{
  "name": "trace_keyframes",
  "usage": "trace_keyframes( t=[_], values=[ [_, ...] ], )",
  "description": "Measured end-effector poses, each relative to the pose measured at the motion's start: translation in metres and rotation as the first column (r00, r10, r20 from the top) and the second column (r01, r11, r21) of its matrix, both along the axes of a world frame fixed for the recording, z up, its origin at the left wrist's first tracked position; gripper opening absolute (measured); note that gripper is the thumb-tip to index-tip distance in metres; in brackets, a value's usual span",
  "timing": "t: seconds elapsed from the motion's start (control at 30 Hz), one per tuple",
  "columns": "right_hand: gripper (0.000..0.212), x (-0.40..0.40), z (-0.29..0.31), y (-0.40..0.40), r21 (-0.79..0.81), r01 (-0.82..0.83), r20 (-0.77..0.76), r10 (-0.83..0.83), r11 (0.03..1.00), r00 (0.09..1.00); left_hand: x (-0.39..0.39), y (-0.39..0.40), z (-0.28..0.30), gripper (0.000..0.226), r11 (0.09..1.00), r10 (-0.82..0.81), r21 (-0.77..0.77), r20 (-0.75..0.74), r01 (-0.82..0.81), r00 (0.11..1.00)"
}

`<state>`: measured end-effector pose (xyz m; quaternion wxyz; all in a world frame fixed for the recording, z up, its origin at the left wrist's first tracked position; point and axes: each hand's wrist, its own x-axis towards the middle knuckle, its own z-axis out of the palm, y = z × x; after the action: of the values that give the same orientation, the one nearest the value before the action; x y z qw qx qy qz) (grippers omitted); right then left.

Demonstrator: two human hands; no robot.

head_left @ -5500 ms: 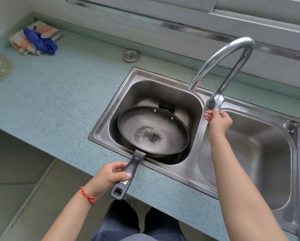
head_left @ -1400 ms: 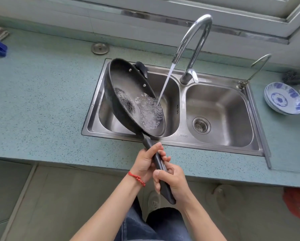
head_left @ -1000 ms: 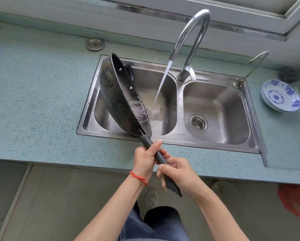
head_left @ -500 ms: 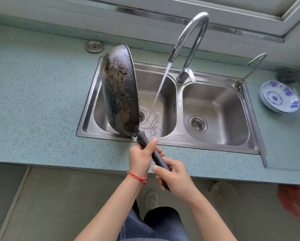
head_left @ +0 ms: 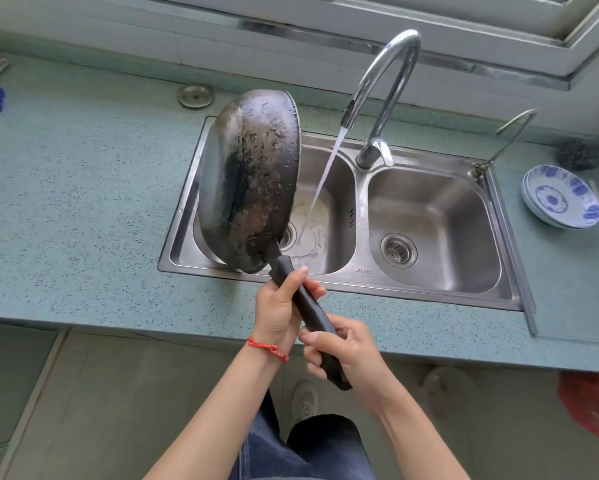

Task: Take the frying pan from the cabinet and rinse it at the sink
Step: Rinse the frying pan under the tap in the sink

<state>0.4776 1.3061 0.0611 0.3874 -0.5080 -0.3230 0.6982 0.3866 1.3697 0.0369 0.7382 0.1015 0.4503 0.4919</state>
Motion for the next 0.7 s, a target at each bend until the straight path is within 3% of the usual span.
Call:
trace_keyframes(
  t=[0.1,0.23,0.37,0.57,0.7],
  values=[
    [0.011,0.000,0.000,0.002,-0.036,-0.020,-0.019,0.019,0.999,1.000,0.000,-0.001,-0.001,0.021,0.998,0.002,0.056,-0.138,0.005,0.990],
    [0.009,-0.001,0.000,0.005,-0.047,-0.080,0.097,0.084,0.996,0.992,0.000,-0.001,-0.002,0.021,0.996,-0.011,0.078,-0.319,0.038,0.948],
    [0.012,0.000,-0.002,0.006,-0.055,-0.092,0.076,0.096,0.994,0.992,0.002,-0.001,-0.003,0.020,0.996,-0.045,0.056,-0.368,0.071,0.929],
    [0.014,0.003,-0.015,0.002,-0.079,0.009,-0.039,-0.012,0.997,0.999,0.009,0.000,-0.007,0.022,0.988,-0.128,0.029,-0.409,0.153,0.903],
    [0.011,0.009,-0.017,0.002,-0.084,0.041,-0.014,-0.043,0.996,0.999,0.018,0.002,-0.009,0.022,0.982,-0.165,0.021,-0.394,0.189,0.904]
  ],
)
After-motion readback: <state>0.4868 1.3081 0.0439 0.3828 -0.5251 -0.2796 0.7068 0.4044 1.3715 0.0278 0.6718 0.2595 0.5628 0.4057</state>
